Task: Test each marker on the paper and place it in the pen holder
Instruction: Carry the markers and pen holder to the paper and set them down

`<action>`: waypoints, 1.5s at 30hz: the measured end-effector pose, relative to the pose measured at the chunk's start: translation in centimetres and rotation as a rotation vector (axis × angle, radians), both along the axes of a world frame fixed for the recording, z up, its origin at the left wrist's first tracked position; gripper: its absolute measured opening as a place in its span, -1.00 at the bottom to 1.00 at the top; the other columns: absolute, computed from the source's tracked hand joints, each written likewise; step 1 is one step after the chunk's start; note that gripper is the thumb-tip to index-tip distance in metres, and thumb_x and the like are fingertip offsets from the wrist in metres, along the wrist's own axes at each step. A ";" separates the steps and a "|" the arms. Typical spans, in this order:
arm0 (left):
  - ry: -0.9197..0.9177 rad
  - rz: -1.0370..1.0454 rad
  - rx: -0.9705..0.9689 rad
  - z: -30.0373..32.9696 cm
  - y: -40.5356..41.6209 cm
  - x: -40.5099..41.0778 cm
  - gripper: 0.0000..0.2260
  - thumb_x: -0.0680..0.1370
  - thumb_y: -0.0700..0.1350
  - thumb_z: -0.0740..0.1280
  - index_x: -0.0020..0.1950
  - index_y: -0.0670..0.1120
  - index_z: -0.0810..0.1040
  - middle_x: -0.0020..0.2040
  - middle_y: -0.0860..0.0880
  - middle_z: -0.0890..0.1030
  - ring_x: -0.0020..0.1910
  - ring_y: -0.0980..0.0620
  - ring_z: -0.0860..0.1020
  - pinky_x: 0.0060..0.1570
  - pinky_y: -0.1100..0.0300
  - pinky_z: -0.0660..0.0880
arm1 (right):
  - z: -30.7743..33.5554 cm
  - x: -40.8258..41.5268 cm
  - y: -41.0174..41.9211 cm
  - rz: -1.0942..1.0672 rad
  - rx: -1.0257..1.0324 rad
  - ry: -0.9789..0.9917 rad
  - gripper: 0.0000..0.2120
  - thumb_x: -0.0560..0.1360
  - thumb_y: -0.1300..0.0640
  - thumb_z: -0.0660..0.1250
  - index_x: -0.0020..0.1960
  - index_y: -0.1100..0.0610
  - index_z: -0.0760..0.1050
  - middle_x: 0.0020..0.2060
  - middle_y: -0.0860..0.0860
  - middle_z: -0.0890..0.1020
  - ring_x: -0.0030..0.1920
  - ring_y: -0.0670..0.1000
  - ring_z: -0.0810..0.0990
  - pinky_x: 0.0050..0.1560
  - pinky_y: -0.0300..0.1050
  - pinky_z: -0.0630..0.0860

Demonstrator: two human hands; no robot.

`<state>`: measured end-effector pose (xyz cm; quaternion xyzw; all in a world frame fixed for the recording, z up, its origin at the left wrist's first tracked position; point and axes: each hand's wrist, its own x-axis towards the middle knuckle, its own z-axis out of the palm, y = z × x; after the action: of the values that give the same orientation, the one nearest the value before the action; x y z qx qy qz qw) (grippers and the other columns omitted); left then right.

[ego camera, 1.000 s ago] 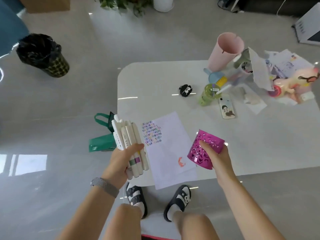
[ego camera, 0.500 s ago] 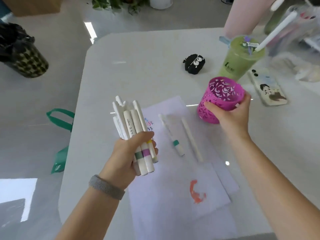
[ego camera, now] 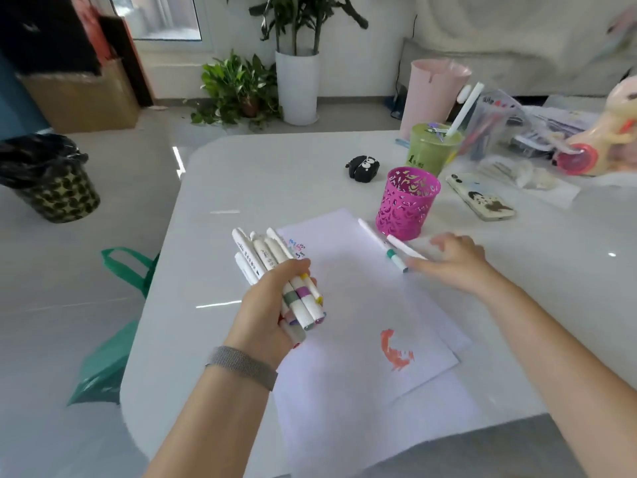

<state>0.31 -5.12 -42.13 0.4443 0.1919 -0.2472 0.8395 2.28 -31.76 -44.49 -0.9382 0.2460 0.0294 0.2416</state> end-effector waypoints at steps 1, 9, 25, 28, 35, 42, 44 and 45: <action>-0.001 -0.013 0.005 0.2 0.3 -0.5 -0.89 0.43 -0.22 0.38 -0.27 -0.11 0.48 -0.46 -0.04 0.50 -0.49 0.01 0.44 -0.38 0.23 0.41 | -0.2 -0.5 0.0 0.066 -0.102 0.053 -0.55 0.42 -0.16 0.38 0.20 0.06 0.47 0.21 0.13 0.51 0.25 0.22 0.43 0.21 0.03 0.42; -0.083 -0.048 0.072 1.9 0.5 -2.0 -0.92 0.42 -0.21 0.39 -0.20 -0.13 0.49 -0.38 -0.08 0.51 -0.52 -0.02 0.48 -0.46 0.24 0.46 | 0.7 0.7 5.6 0.183 -0.099 -0.169 -0.71 0.54 0.26 0.18 0.23 0.35 0.36 0.20 0.28 0.41 0.18 0.26 0.43 0.11 -0.02 0.38; -0.037 -0.105 0.146 0.0 -1.3 -0.2 -0.92 0.42 -0.18 0.41 -0.20 -0.12 0.52 -0.41 -0.06 0.57 -0.49 -0.03 0.54 -0.45 0.18 0.54 | 0.0 -1.8 2.0 0.186 -0.258 -0.082 -0.83 0.54 0.18 0.17 0.04 0.29 0.33 0.03 0.28 0.51 0.02 0.26 0.50 -0.17 -0.04 0.33; -0.040 -0.174 0.165 -0.5 -2.9 -0.3 -0.90 0.41 -0.16 0.43 -0.21 -0.13 0.52 -0.42 -0.06 0.58 -0.51 -0.02 0.55 -0.39 0.14 0.56 | -1.0 -3.1 -1.0 0.106 -0.186 0.072 -0.77 0.54 0.11 0.21 0.10 0.24 0.35 0.10 0.23 0.53 0.09 0.25 0.50 -0.08 -0.03 0.41; -0.073 -0.362 0.153 -1.3 -6.9 -0.3 -0.87 0.45 -0.15 0.42 -0.14 -0.16 0.50 -0.36 -0.11 0.59 -0.43 -0.05 0.60 -0.28 0.06 0.56 | -0.4 -4.3 -2.8 -0.081 0.014 -0.076 -0.57 0.49 -0.10 0.23 0.32 0.01 0.40 0.24 0.07 0.52 0.26 0.18 0.44 0.22 0.09 0.45; -0.116 -0.480 0.000 0.0 -11.9 0.1 -0.81 0.54 -0.11 0.31 0.02 -0.23 0.45 -0.23 -0.20 0.53 -0.40 -0.12 0.56 -0.24 0.04 0.53 | -0.6 -5.3 -3.5 -0.077 0.116 -0.188 -0.73 0.53 0.07 0.25 0.22 0.05 0.50 0.12 0.03 0.58 0.14 0.08 0.51 0.10 -0.10 0.44; -0.093 -0.442 -0.051 -0.3 -11.9 0.2 -0.68 0.54 -0.08 0.31 0.21 -0.23 0.46 -0.16 -0.20 0.56 -0.33 -0.11 0.57 -0.06 -0.06 0.54 | -0.5 -4.9 -3.2 -0.119 0.247 -0.263 -0.77 0.57 0.01 0.17 0.13 0.03 0.52 0.03 0.01 0.57 0.03 0.05 0.51 -0.01 -0.12 0.43; -0.078 -0.428 -0.078 -0.3 -11.7 0.3 -0.64 0.54 -0.07 0.31 0.28 -0.22 0.43 -0.10 -0.21 0.57 -0.25 -0.13 0.58 0.00 -0.09 0.54 | -0.5 -4.7 -3.1 -0.121 0.273 -0.287 -0.77 0.58 -0.02 0.15 0.10 0.04 0.51 -0.02 0.00 0.57 0.00 0.05 0.51 -0.04 -0.14 0.40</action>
<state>0.59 -16.83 -42.41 0.4511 0.0509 -0.4099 0.7911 -2.42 -34.84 -44.95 -0.8749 0.2587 -0.0860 0.4003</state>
